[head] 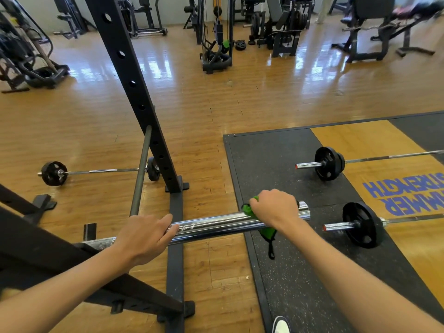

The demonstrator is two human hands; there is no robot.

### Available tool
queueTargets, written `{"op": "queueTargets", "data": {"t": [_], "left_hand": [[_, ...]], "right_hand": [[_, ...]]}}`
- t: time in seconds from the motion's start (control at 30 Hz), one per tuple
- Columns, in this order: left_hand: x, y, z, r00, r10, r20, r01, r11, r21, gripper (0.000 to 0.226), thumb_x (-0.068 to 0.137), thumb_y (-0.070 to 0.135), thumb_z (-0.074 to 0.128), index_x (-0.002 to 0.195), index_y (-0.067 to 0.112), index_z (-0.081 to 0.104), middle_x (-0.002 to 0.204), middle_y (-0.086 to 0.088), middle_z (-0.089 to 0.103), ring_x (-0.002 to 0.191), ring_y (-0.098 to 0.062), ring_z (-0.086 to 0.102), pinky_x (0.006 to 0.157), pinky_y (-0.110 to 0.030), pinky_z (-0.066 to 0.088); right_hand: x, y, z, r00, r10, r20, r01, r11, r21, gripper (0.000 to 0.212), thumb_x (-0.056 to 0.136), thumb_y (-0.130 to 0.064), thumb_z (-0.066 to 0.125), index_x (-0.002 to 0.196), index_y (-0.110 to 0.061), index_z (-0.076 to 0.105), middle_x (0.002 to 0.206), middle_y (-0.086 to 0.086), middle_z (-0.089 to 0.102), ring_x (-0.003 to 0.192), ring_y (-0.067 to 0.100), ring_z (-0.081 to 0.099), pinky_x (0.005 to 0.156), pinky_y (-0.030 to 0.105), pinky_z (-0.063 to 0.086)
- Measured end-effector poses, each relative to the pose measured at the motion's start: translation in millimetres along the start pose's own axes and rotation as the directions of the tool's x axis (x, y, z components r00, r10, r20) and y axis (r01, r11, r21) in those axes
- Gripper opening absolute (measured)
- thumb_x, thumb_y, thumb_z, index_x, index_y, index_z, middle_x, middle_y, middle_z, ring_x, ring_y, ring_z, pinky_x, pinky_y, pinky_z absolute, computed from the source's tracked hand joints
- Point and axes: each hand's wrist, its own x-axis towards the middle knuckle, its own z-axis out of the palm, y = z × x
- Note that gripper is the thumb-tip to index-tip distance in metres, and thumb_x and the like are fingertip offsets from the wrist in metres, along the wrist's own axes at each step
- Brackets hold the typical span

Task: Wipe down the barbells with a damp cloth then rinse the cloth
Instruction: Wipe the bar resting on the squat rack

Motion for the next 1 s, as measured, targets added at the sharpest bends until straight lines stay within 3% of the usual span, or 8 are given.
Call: {"op": "queueTargets", "data": {"t": [0.1, 0.27, 0.37, 0.47, 0.53, 0.63, 0.8, 1.0], "left_hand": [[1, 1, 0, 1.000, 0.005, 0.003, -0.005, 1.000, 0.007, 0.057, 0.098, 0.061, 0.003, 0.080, 0.031, 0.048, 0.058, 0.009, 0.051, 0.047, -0.008, 0.048, 0.049, -0.030, 0.049], [1, 0, 0, 1.000, 0.006, 0.007, -0.006, 1.000, 0.027, 0.051, 0.100, 0.059, 0.008, 0.080, 0.031, 0.047, 0.056, 0.009, 0.049, 0.045, -0.009, 0.046, 0.046, -0.031, 0.048], [1, -1, 2, 1.000, 0.007, 0.003, -0.007, 1.000, 0.030, 0.052, 0.100, 0.060, 0.008, 0.080, 0.032, 0.047, 0.056, 0.009, 0.049, 0.045, -0.008, 0.046, 0.045, -0.030, 0.048], [1, -1, 1, 1.000, 0.015, -0.001, -0.015, 1.000, 0.023, 0.054, 0.100, 0.061, 0.007, 0.079, 0.032, 0.048, 0.055, 0.009, 0.049, 0.045, -0.008, 0.046, 0.045, -0.029, 0.047], [1, -1, 0, 1.000, 0.024, -0.004, -0.024, 0.999, 0.024, 0.057, 0.100, 0.061, 0.004, 0.079, 0.032, 0.048, 0.055, 0.009, 0.049, 0.045, -0.008, 0.046, 0.046, -0.027, 0.046], [2, 0, -1, 0.999, 0.033, -0.008, -0.032, 0.999, 0.019, 0.059, 0.100, 0.061, 0.003, 0.079, 0.032, 0.049, 0.055, 0.009, 0.048, 0.044, -0.008, 0.045, 0.046, -0.027, 0.045], [1, -2, 0, 1.000, 0.030, -0.002, -0.030, 1.000, 0.003, 0.061, 0.100, 0.063, 0.000, 0.079, 0.032, 0.048, 0.056, 0.010, 0.049, 0.045, -0.008, 0.046, 0.047, -0.028, 0.046], [2, 0, -3, 1.000, 0.029, -0.010, -0.029, 1.000, -0.006, 0.064, 0.098, 0.064, -0.004, 0.078, 0.032, 0.047, 0.054, 0.010, 0.047, 0.044, -0.007, 0.045, 0.044, -0.024, 0.043]], "right_hand": [[-26, -1, 20, 0.951, -0.191, -0.243, 0.206, 0.978, 0.041, 0.044, 0.098, -0.043, 0.029, 0.079, -0.021, 0.062, 0.071, -0.006, 0.060, 0.063, 0.018, 0.057, 0.058, 0.031, 0.041], [-48, 59, 36, 0.782, -0.466, -0.414, 0.507, 0.862, -0.012, 0.035, 0.100, -0.032, 0.046, 0.123, -0.013, 0.063, 0.116, 0.001, 0.064, 0.106, 0.018, 0.057, 0.094, 0.036, 0.047], [-38, 74, 22, 0.864, -0.340, -0.372, 0.397, 0.914, 0.087, 0.031, 0.096, -0.034, 0.041, 0.104, -0.017, 0.066, 0.095, -0.005, 0.064, 0.089, 0.019, 0.060, 0.078, 0.030, 0.044], [-6, 61, -4, 0.994, -0.040, -0.101, 0.058, 0.981, 0.183, 0.037, 0.093, -0.040, 0.037, 0.072, -0.016, 0.057, 0.071, -0.002, 0.056, 0.071, 0.027, 0.056, 0.056, 0.030, 0.031], [12, 44, -16, 0.984, 0.120, 0.131, -0.127, 0.991, 0.047, 0.037, 0.097, -0.041, 0.042, 0.082, -0.012, 0.059, 0.083, 0.005, 0.054, 0.080, 0.030, 0.054, 0.066, 0.033, 0.037], [18, 11, -18, 0.971, 0.087, 0.225, -0.080, 0.996, -0.037, 0.035, 0.099, -0.045, 0.041, 0.096, -0.016, 0.061, 0.092, 0.005, 0.057, 0.084, 0.027, 0.057, 0.074, 0.036, 0.042], [-11, -7, 7, 0.988, -0.131, -0.083, 0.135, 0.990, 0.043, 0.044, 0.099, -0.044, 0.034, 0.070, -0.020, 0.056, 0.066, -0.004, 0.057, 0.062, 0.020, 0.058, 0.056, 0.031, 0.041], [-36, 42, 28, 0.828, -0.423, -0.369, 0.445, 0.895, -0.028, 0.030, 0.098, -0.037, 0.042, 0.099, -0.019, 0.066, 0.085, -0.005, 0.063, 0.072, 0.015, 0.057, 0.065, 0.032, 0.044]]}}
